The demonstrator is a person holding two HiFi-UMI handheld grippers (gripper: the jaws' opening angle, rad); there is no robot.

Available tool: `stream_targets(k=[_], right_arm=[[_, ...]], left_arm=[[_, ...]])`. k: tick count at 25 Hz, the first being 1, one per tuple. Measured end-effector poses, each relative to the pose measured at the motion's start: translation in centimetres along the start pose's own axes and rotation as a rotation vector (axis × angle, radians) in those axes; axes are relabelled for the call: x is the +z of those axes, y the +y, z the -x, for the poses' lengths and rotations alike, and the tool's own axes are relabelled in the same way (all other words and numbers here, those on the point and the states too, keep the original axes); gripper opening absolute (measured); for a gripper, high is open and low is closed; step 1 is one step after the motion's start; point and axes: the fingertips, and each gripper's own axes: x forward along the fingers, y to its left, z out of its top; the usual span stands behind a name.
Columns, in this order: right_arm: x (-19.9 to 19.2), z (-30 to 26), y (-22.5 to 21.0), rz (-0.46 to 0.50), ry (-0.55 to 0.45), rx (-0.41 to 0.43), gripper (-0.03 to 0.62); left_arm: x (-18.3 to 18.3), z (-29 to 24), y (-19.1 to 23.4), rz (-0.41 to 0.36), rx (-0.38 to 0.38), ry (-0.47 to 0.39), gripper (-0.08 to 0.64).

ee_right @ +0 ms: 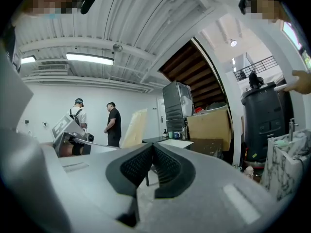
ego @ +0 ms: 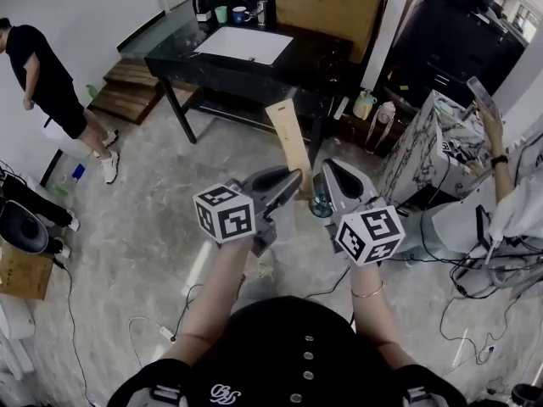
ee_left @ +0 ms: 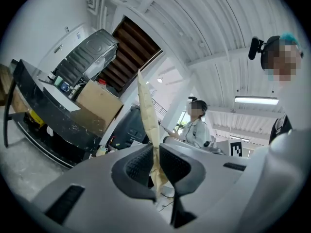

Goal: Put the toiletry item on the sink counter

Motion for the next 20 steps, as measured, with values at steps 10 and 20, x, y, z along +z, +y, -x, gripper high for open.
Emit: stream_targets(k=[10, 20], right_arm=[[2.1, -11.0, -3.9, 0.001, -0.024, -0.080, 0.005], [1.6, -17.2, -5.3, -0.008, -0.006, -0.121, 0.005]], left_arm=[[7.5, -2.6, 9.4, -0.015, -0.053, 0.013, 0.041], [9.7, -4.0, 15.2, 0.010, -0.091, 0.048, 0.041]])
